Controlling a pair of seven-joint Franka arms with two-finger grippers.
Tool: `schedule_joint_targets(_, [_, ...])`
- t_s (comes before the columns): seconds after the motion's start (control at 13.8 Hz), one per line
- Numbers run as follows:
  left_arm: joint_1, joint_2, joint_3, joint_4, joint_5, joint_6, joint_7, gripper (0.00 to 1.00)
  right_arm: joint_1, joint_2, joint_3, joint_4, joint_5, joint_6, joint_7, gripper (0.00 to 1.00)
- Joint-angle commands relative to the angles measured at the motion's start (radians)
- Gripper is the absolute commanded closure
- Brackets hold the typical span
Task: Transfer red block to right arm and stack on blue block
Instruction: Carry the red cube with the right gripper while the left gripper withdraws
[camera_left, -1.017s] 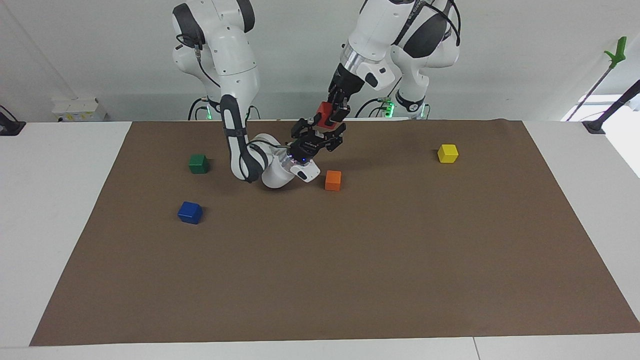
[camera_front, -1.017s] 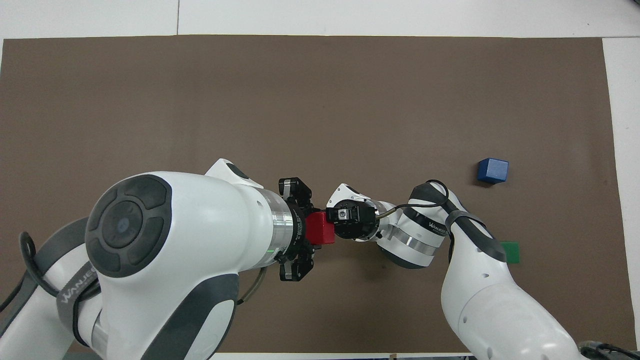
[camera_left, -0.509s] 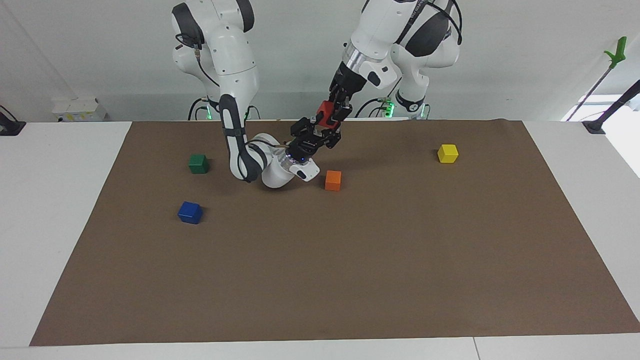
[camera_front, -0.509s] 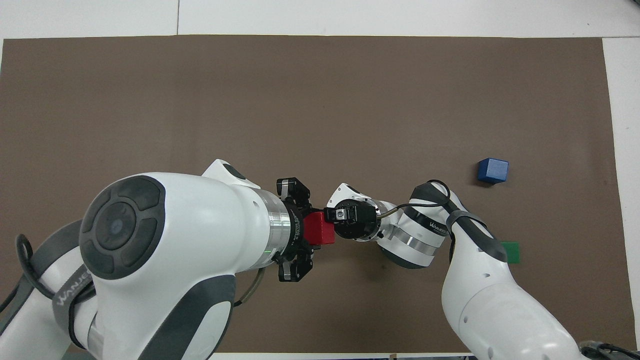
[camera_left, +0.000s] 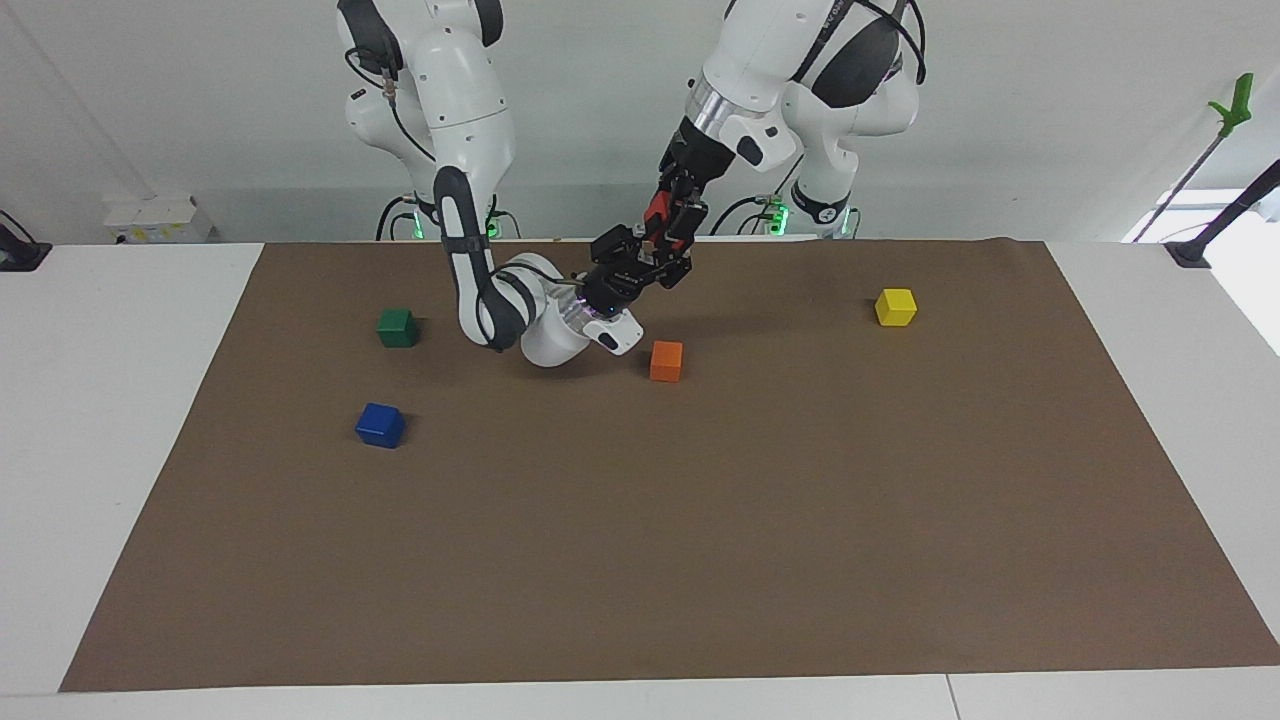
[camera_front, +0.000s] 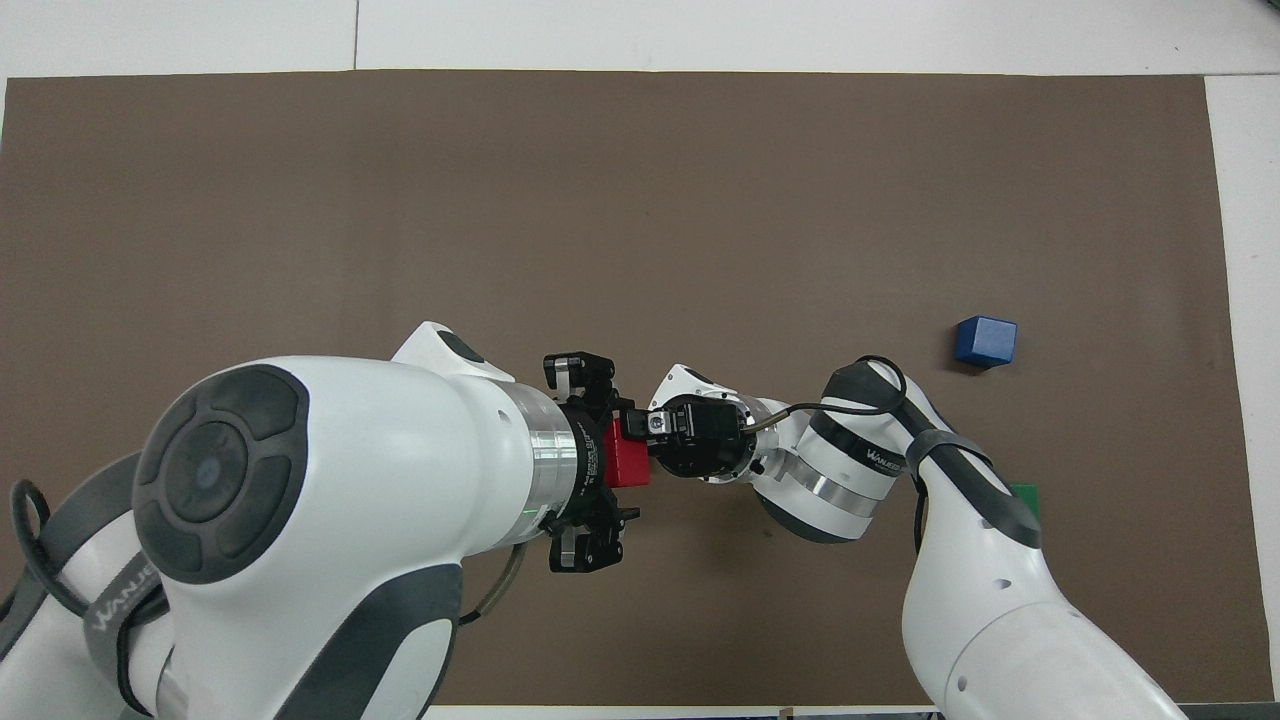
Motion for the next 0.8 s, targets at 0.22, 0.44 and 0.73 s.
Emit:
schedule_joint_targets(0.22, [-0.002,-0.023,0.166,0.076,-0.004,-0.1,0.15,0.0,-0.047,-0.022,0.002,-0.02,-0.058,0.025,0.027,1.0])
schedule_joint_targets(0.44, [0.003,-0.027,0.29,0.064,0.0,-0.118,0.331,0.0,-0.116,-0.058,0.0,-0.013,-0.166,0.158,0.03,1.0])
schedule_joint_targets(0.73, [0.081,-0.029,0.399,0.062,0.006,-0.163,0.732,0.0,-0.194,-0.077,-0.003,0.008,-0.304,0.226,0.065,1.0])
